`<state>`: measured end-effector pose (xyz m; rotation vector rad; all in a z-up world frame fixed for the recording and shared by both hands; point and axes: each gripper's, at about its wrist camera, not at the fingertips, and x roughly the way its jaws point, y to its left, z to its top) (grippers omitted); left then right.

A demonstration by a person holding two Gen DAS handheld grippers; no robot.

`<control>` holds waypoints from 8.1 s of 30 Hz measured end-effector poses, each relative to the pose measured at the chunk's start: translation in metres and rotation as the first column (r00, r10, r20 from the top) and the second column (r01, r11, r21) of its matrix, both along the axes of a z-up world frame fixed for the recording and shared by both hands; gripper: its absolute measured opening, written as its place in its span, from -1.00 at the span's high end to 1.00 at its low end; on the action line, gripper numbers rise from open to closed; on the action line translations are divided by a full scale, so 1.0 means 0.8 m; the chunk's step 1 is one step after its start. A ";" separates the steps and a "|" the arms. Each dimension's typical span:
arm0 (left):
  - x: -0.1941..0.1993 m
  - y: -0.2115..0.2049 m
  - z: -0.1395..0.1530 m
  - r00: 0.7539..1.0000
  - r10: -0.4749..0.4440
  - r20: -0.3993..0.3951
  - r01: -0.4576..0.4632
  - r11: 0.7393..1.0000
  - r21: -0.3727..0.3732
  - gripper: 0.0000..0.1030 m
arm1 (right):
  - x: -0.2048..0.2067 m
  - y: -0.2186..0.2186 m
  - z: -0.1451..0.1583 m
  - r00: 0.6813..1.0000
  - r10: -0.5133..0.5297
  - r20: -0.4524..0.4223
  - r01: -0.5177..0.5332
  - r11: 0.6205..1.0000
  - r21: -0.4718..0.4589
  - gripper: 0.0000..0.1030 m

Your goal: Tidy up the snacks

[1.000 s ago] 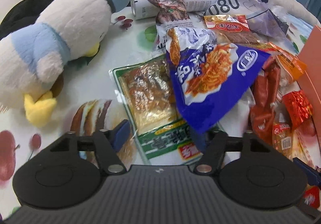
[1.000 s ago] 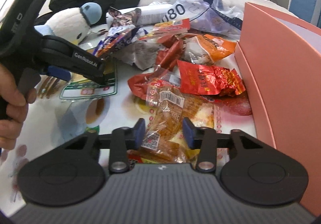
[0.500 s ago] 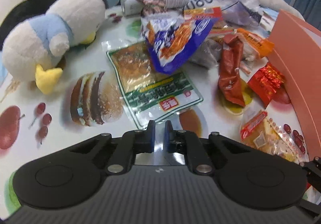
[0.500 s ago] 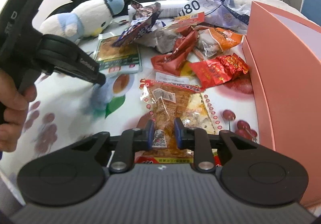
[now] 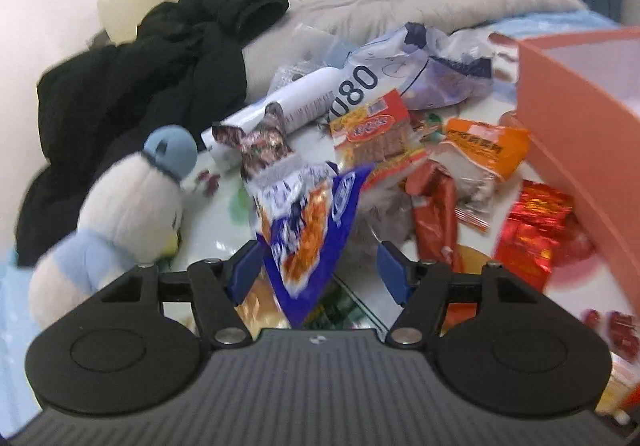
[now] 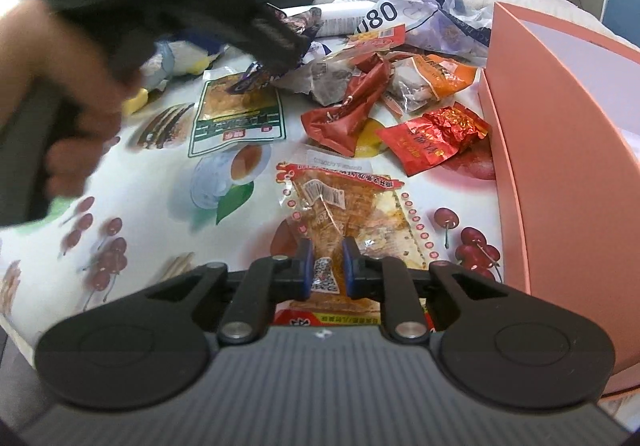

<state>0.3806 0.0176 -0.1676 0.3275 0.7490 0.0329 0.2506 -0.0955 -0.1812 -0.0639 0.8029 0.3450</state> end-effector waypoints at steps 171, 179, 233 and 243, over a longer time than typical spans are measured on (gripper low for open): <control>-0.344 -0.129 0.165 0.998 -0.051 0.046 0.068 0.829 -0.555 0.27 | -0.183 -0.201 0.185 0.958 -0.185 0.221 0.155 0.977 0.144 0.72; -0.314 -0.192 0.168 0.988 -0.143 0.055 0.149 0.810 -0.567 0.27 | -0.177 -0.259 0.182 0.932 -0.298 0.208 0.270 0.951 0.153 0.72; -0.116 -0.274 0.139 0.973 -0.229 0.003 0.196 0.823 -0.533 -0.14 | -0.006 -0.353 0.131 0.925 -0.365 0.107 0.344 0.923 0.172 -0.08; -0.228 -0.224 0.177 0.979 -0.201 0.031 0.185 0.815 -0.550 -0.14 | -0.088 -0.311 0.173 0.931 -0.328 0.161 0.291 0.932 0.216 -0.08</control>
